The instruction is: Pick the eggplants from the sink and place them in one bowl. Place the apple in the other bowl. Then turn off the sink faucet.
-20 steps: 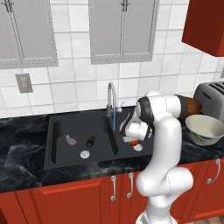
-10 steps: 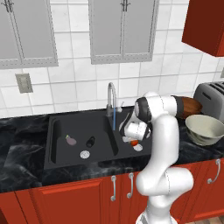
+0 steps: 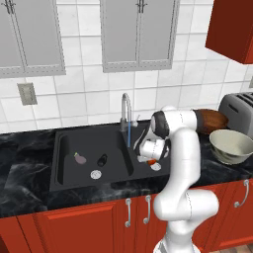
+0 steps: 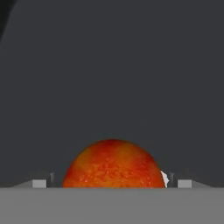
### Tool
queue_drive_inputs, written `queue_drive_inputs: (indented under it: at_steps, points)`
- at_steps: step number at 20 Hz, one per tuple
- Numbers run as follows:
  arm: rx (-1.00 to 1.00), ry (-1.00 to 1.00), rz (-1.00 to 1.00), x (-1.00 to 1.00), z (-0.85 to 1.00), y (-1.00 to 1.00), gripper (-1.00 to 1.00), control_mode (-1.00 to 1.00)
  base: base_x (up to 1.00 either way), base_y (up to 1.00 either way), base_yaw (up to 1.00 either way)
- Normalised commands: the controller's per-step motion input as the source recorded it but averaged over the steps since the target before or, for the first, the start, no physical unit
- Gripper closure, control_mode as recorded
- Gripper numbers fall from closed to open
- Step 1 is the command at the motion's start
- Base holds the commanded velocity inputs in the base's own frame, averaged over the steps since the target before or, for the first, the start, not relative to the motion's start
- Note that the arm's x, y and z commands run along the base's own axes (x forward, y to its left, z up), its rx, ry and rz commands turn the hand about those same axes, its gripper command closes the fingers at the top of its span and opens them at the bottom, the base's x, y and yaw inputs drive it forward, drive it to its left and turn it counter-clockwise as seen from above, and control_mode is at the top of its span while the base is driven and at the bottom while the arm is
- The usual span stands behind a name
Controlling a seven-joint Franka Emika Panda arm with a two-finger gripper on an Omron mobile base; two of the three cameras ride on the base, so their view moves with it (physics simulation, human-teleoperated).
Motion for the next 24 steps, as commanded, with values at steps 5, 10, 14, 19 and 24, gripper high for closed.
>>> queue_drive_inputs:
  at_steps: [5, 10, 14, 19, 24]
  points:
    - [0.00, 0.00, 0.00, 0.02, -0.25, 0.00, 1.00, -1.00, 0.00, 0.00, 0.00]
    - [0.00, 0.00, 0.00, 0.00, -0.04, 0.00, 1.00, -1.00, 0.00, 0.00, 0.00]
    - [0.00, 0.00, 0.00, 0.00, 0.00, 0.00, 1.00, -1.00, 0.00, 0.00, 0.00]
    - [0.00, 0.00, 0.00, 0.00, 0.06, 0.00, 1.00, -1.00, 0.00, 0.00, 0.00]
    - [0.02, 0.00, 0.00, -0.04, 0.31, -0.17, 1.00, -1.00, 0.00, 0.00, 0.00]
